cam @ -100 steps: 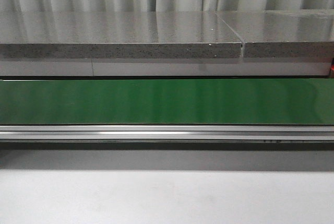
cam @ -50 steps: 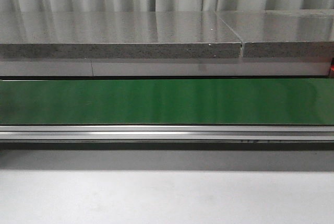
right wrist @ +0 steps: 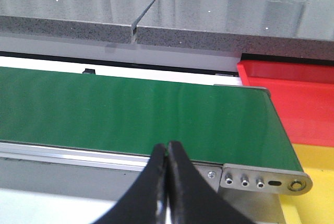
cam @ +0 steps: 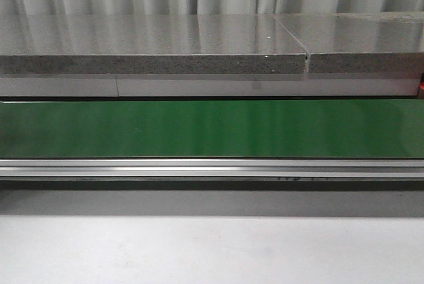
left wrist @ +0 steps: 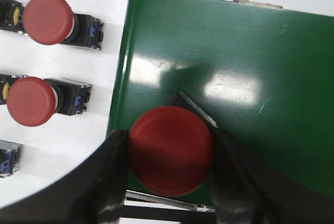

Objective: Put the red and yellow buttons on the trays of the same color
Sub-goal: 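Carry the red button onto the green belt and open the left gripper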

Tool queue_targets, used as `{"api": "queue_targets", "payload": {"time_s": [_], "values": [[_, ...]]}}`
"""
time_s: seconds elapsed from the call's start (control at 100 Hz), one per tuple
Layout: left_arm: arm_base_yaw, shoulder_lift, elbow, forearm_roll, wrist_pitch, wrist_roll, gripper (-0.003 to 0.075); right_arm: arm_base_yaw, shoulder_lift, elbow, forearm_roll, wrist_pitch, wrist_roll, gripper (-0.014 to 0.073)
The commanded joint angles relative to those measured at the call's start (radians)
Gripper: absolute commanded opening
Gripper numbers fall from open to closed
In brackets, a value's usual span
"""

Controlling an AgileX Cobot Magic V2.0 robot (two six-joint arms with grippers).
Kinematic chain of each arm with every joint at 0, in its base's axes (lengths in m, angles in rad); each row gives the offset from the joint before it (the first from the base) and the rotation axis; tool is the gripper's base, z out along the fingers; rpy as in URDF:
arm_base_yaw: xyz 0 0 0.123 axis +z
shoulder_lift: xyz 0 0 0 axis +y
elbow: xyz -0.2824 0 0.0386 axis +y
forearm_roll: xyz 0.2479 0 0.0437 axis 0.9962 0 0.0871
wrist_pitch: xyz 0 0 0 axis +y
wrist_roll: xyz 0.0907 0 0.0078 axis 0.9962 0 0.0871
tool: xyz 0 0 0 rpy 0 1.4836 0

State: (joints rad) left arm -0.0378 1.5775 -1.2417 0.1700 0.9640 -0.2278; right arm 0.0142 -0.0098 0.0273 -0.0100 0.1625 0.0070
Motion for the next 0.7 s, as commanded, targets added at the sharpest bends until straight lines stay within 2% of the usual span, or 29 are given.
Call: {"api": "queue_targets", "payload": {"time_s": [0.0,0.01,0.08,0.15,0.2,0.45,0.69], "values": [[-0.006,-0.037,-0.032,0.005,-0.036,0.01,0.0334,0.001,-0.017,-0.011,-0.005,-0.082,0.001,-0.0068],[-0.006,-0.037,-0.032,0.005,-0.036,0.012,0.0375,0.001,-0.017,-0.011,-0.005,-0.082,0.001,-0.0068],[-0.006,-0.037,-0.032,0.0,-0.036,0.032,0.0501,0.001,-0.017,-0.011,-0.005,-0.082,0.001,-0.0068],[-0.006,-0.037,-0.032,0.0,-0.044,0.034,0.0587,0.001,-0.017,-0.011,-0.005,-0.082,0.001,-0.0068],[-0.006,-0.037,-0.034,0.0,-0.058,0.034,0.0613,0.001,-0.017,-0.011,-0.005,-0.082,0.001,-0.0068],[-0.006,-0.037,-0.113,-0.074,-0.058,0.095,0.061,0.001,-0.017,-0.011,-0.005,-0.082,0.001,-0.0068],[-0.006,-0.041,-0.219,-0.085,-0.035,0.105,0.061,0.001,-0.017,-0.011,-0.005,-0.082,0.001,-0.0068]]}}
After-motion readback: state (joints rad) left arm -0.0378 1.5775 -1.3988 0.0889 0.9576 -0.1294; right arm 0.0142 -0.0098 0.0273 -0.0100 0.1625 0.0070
